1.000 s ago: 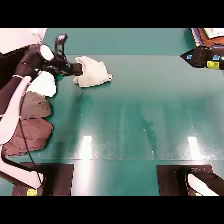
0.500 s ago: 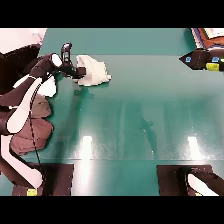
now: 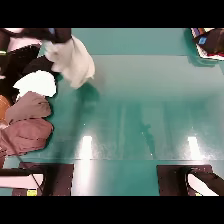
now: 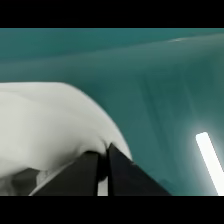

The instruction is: Fold the shirts.

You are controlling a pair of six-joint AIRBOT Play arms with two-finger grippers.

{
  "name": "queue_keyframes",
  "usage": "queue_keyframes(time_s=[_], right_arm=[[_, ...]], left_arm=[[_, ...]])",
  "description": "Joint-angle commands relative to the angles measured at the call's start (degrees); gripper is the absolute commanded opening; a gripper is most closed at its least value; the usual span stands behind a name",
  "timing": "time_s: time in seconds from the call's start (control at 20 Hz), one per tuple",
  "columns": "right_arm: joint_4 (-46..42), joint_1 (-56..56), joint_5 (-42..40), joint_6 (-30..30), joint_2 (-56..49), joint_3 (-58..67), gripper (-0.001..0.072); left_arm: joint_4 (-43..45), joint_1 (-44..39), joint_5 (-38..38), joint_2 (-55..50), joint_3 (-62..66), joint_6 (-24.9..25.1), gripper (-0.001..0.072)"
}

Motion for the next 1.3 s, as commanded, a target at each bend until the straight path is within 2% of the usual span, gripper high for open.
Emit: queue_keyframes(time_s=[0.0,0.1,0.2,0.25,0.3,0.35,0.5,0.6,0.65,0.75,0.95,1.15,1.25], right_arm=[[-0.2,0.0,1.31,0.0,0.02,6.38,0.0015],[-0.15,0.0,2.14,0.0,0.02,8.15,0.0015],[-0.02,0.0,3.43,0.0,0.07,8.59,0.0015],[0.0,0.0,4.63,0.0,0.04,8.52,0.0015],[0.0,0.02,6.08,0.0,0.04,8.48,0.0015],[0.0,0.02,7.58,0.0,0.04,8.46,0.0015],[0.07,0.02,10.12,0.02,0.04,8.44,0.0015],[0.07,0.02,10.64,0.02,0.07,8.44,0.0015],[0.07,0.02,10.84,0.02,0.04,8.41,0.0015],[0.07,0.02,11.45,0.02,0.02,8.41,0.0015],[0.07,0.02,11.41,0.02,0.0,8.41,0.0015],[0.07,0.02,11.41,0.02,0.02,8.41,0.0015],[0.07,0.02,11.43,0.02,-0.04,8.41,0.0015]], left_arm=[[2.01,-5.31,-7.61,9.92,1.7,1.14,0.0023],[3.34,-11.3,-12.79,10.14,1.2,1.16,0.0024],[3.3,-17.46,-13.51,9.38,-2.43,1.2,0.0025],[3.28,-20.04,-12.68,8.92,-5.03,1.25,0.0056],[3.28,-22.43,-11.1,8.33,-8.13,1.84,0.0403],[3.65,-23.89,-9.03,7.98,-11.1,2.58,0.0667],[10.84,-21.9,-10.4,8.0,-13.11,1.29,0.0671],[16.46,-16.63,-13.27,8.87,-13.29,-2.43,0.0671],[16.55,-12.9,-13.73,8.9,-14.19,-3.04,0.0671],[12.48,-5.99,-12.15,8.85,-19.87,-4.44,0.0671],[1.66,2.95,-5.25,8.76,-39.54,-3.17,0.067],[-10.43,5.97,-0.11,8.26,-54.62,2.25,0.067],[-12.98,5.97,2.08,8.26,-58.21,2.69,0.067]])
